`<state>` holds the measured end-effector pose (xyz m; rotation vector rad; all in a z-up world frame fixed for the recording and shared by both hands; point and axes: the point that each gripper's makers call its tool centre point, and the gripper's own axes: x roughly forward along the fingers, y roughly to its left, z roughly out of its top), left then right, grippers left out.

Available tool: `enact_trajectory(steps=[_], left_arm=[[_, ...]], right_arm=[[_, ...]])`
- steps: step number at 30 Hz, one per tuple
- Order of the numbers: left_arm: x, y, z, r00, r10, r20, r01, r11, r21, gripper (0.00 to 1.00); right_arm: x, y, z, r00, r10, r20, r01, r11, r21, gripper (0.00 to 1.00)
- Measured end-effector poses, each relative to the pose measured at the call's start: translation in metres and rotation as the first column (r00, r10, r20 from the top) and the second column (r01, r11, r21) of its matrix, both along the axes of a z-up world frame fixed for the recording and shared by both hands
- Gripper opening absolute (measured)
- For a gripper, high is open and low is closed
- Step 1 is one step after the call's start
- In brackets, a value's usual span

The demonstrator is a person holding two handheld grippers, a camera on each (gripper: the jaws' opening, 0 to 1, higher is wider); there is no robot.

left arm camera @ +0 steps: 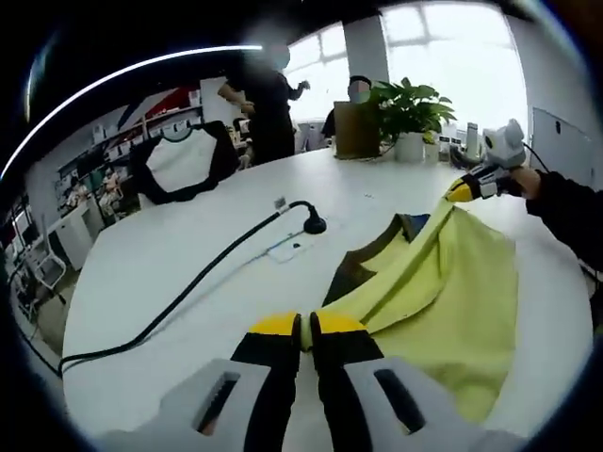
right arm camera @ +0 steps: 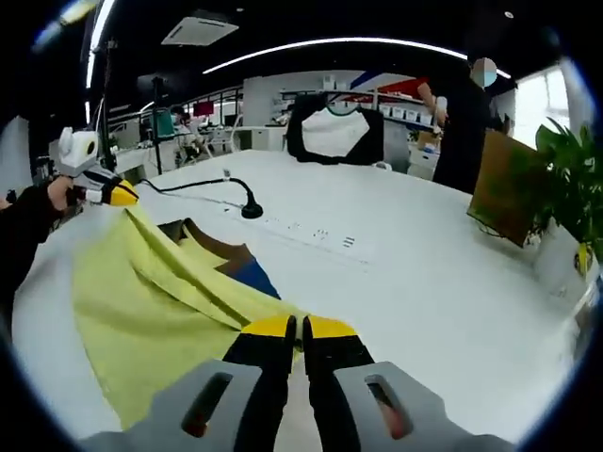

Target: Fold the garment on the visible template until the final outline fits inside the template.

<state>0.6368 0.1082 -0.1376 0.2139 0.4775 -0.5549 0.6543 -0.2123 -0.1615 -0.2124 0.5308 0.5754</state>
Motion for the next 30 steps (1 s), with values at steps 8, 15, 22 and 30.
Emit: enact_trajectory(steps=[8,15,22,30], left_arm=[[0.009,0.005,-0.033,0.998,0.024,-0.055,-0.022,0.999,0.036,0.05],[0.011,0.006,-0.045,0.998,0.022,-0.052,-0.018,0.996,0.084,0.07],[0.012,0.017,-0.017,0.991,-0.090,0.097,0.076,0.988,0.134,0.22],[-0.006,0.016,-0.012,0.936,-0.334,0.113,0.294,0.915,0.277,0.29]], right_arm=[[0.010,0.002,-0.022,0.999,-0.025,-0.025,0.025,1.000,-0.015,0.02],[0.011,0.005,-0.029,1.000,0.001,-0.018,-0.003,0.997,-0.082,0.06],[0.013,-0.018,0.000,0.993,0.045,0.111,-0.039,0.997,-0.064,0.20],[0.009,-0.023,0.008,0.957,0.240,0.166,-0.208,0.960,-0.189,0.40]])
